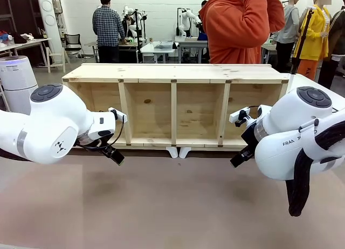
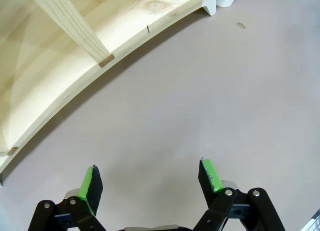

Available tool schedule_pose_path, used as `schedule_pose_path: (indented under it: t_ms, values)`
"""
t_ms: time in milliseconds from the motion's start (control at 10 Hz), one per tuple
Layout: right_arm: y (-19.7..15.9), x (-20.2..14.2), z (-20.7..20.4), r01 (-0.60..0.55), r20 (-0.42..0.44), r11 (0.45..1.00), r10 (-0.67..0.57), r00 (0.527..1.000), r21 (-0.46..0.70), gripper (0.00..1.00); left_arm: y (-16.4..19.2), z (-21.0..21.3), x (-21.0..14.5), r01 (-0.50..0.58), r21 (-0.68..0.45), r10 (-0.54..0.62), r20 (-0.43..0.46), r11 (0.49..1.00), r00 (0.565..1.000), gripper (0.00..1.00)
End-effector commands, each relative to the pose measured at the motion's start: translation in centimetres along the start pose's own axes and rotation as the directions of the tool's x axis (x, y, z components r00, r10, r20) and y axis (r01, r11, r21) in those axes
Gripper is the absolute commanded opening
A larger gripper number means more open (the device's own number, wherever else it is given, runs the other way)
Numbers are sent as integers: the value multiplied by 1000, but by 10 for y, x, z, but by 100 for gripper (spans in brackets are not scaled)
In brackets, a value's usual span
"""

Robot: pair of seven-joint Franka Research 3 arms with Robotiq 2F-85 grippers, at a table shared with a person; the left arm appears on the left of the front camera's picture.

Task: Perform cable management.
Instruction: When the cord part of the Power Cable appears at the lower middle area of the table and stops, grasp the cord part of the Power Cable.

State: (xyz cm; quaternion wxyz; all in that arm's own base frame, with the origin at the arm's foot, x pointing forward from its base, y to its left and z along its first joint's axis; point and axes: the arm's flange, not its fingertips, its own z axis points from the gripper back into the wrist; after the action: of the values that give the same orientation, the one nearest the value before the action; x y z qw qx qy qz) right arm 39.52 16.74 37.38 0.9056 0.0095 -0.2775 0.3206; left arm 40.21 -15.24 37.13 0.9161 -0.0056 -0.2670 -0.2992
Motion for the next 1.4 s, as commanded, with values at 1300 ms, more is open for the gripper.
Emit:
schedule_pose_path:
  t_ms: [1300]
  values:
    - [30,-15,116,-36,80,990,48,996,-138,100,-40,93,-30,28,164,-39,65,986,997,100]
